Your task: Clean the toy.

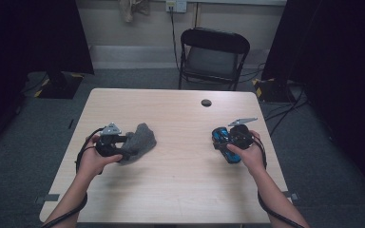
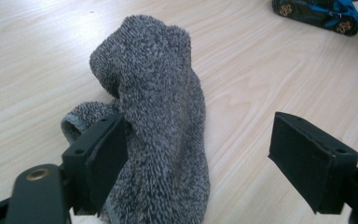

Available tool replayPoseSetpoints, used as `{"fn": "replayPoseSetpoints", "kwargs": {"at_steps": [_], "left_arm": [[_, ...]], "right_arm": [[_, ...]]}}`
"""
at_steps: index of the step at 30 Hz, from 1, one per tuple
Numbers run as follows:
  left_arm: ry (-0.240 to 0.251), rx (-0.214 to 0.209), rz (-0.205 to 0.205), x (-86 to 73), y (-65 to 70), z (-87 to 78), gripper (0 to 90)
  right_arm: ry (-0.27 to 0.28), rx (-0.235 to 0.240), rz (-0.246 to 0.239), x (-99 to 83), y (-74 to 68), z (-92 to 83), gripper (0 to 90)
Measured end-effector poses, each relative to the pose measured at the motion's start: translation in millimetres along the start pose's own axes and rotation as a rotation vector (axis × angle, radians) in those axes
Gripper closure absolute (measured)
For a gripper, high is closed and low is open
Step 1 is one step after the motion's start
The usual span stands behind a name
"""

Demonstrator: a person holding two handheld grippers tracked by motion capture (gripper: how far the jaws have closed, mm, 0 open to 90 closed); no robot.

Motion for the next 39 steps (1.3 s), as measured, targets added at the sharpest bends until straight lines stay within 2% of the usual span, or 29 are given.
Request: {"fn": "replayPoseSetpoints", "kwargs": {"at_steps": [8, 10, 12, 18, 23, 39], "left_arm": [[0.011, -0.026, -0.005, -8.2, 6.8, -1.8, 16.6], [0.013, -0.028, -0.004, -9.6, 8.7, -3.1, 16.5], [0.015, -0.038, -0.005, -10.8, 10.8, -4.6, 16.5], [0.014, -0.034, 0.012, -14.2, 15.2, -9.7, 16.5], [0.013, -0.033, 0.020, -15.0, 17.5, -11.5, 16.2], [-0.001, -0.080, 0.045, -26.0, 31.2, -12.9, 16.3]], "right_arm": [[0.010, 0.032, -0.003, -6.5, -6.7, -2.1, 14.7], [0.006, 0.056, -0.008, -10.2, -11.1, -3.7, 14.6], [0.006, 0.053, -0.016, -11.2, -12.0, -4.2, 14.6], [0.006, 0.063, -0.047, -16.2, -19.2, -10.8, 14.6], [0.013, 0.077, -0.051, -18.9, -23.4, -12.6, 14.5], [0.014, 0.134, -0.089, -31.2, -42.5, -17.8, 14.6]]}}
Point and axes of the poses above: each handheld gripper's, and its own axes: z roughly forward along the jaws, x roughly out of its top, y roughly to its right, the point moved 2 cm from there along z, roughly forward along the jaws, and after that the axes turned 7 degrees about -x, right-handed, at the moved point
